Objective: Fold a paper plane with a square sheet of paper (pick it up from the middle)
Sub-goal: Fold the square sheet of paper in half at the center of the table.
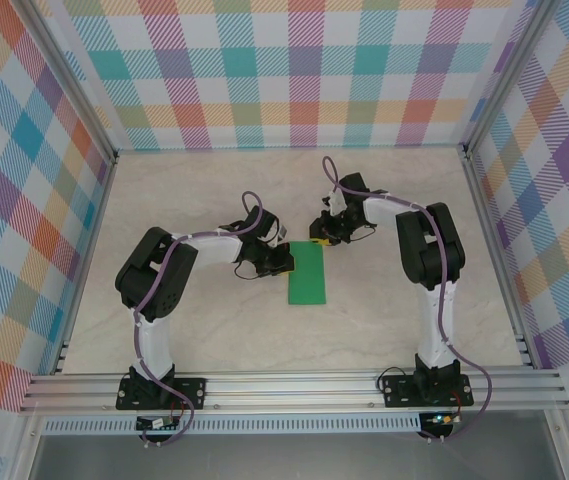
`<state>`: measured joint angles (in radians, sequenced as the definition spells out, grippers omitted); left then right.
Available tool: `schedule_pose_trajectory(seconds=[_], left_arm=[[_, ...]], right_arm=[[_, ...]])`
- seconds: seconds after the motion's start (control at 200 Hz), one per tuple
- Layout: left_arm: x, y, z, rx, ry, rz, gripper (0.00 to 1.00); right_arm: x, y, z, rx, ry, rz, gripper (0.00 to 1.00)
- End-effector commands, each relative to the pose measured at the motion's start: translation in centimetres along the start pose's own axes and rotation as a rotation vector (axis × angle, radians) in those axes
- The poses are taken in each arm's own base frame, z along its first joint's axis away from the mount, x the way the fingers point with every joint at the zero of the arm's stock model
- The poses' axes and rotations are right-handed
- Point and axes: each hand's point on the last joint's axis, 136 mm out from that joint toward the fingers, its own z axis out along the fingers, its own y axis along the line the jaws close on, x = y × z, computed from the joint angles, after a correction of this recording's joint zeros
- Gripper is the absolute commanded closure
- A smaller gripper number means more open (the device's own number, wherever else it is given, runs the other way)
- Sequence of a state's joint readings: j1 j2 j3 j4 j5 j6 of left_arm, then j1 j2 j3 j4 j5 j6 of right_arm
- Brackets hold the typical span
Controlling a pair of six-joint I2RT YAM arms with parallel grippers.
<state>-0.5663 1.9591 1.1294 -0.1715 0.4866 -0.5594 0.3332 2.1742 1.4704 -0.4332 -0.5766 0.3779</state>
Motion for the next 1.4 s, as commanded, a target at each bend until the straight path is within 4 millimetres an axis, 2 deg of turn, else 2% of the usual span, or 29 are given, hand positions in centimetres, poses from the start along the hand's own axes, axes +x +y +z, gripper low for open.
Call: schedule_pose_trajectory(seconds=[0.0, 0.095, 0.41, 0.64, 0.725, 1.025, 1.185, 1.275, 1.395], left_arm=[[4.1, 6.2, 1.9, -0.201, 0.13, -0.089, 0.98], [4.1, 6.1, 1.7, -0.202, 0.127, -0.086, 0.98], [4.2, 6.2, 1.7, -0.202, 0.13, -0.087, 0.98], [4.4, 6.5, 1.7, -0.21, 0.13, -0.089, 0.98], [4.3, 6.4, 1.7, -0.208, 0.128, -0.089, 0.98], [4.3, 6.4, 1.9, -0.205, 0.133, -0.09, 0.98], [4.4, 6.5, 1.9, -0.209, 0.138, -0.09, 0.98], [4.4, 6.6, 1.9, -0.213, 0.138, -0.091, 0.98], [4.4, 6.5, 2.0, -0.211, 0.139, -0.092, 0.98]], right_arm=[[0.3, 0.3, -0.9, 0.013, 0.025, -0.002, 0.76], [0.2, 0.4, -0.8, 0.008, 0.025, -0.006, 0.76], [0.8, -1.8, 0.2, 0.058, 0.027, 0.038, 0.76], [-1.0, 1.0, -1.9, 0.013, -0.011, -0.014, 0.76], [-1.2, 1.4, -2.0, -0.004, -0.012, -0.021, 0.76], [0.5, -2.4, 0.6, 0.057, 0.037, 0.049, 0.76], [0.6, -3.1, 0.8, 0.089, 0.038, 0.058, 0.76], [0.3, -2.2, 0.0, 0.072, 0.024, 0.046, 0.76], [-0.4, 0.6, -1.6, -0.007, 0.002, 0.013, 0.76]])
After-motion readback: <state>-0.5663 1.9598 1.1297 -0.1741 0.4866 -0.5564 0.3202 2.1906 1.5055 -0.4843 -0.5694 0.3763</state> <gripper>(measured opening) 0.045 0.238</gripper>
